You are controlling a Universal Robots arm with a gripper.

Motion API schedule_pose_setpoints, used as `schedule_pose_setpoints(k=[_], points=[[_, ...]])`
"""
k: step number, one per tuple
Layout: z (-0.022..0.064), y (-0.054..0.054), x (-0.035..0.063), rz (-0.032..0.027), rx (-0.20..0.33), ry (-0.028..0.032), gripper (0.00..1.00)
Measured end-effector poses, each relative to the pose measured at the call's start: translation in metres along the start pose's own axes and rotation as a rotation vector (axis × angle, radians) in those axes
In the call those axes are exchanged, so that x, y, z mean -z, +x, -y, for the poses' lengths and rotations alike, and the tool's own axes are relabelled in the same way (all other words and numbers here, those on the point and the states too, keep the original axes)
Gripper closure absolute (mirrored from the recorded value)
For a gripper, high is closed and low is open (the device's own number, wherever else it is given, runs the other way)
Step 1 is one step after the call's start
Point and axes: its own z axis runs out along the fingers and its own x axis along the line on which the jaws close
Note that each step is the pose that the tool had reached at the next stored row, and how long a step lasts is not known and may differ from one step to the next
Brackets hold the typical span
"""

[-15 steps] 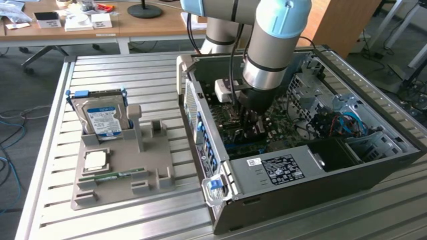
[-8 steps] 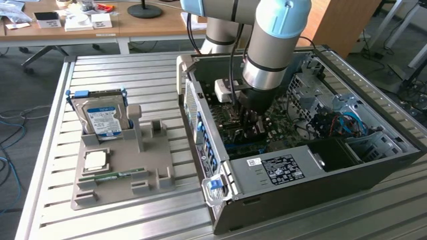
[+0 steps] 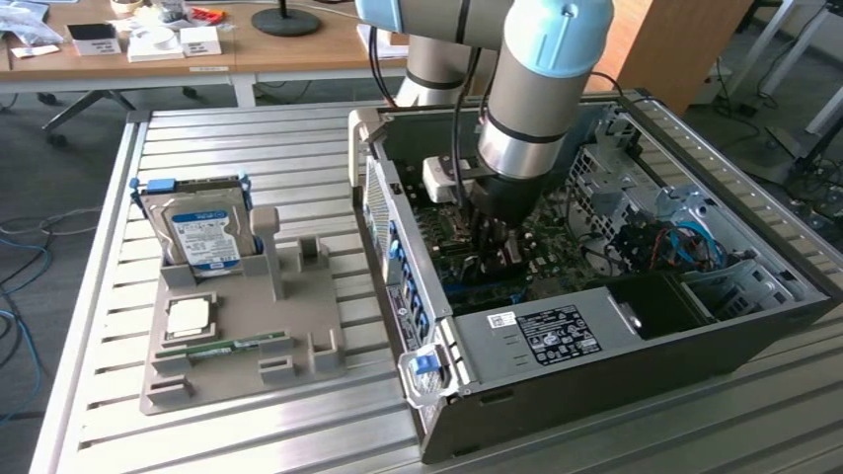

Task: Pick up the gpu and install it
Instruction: 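Insert the gpu into the slot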

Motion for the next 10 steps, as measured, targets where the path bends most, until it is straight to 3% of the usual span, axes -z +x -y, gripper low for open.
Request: schedule_pose_setpoints(k=[2,4,5,10], points=[[0.0003,0.0000,0.0002,-0.0003,0.001,0.0000,0.60],[0.0003,0.0001,0.0003,-0.0006,0.001,-0.0001,0.60],[0.0003,0.0001,0.0002,-0.0005,0.001,-0.0001,0.54],[0.0003,0.0000,0.0035,-0.0007,0.001,-0.0001,0.54]])
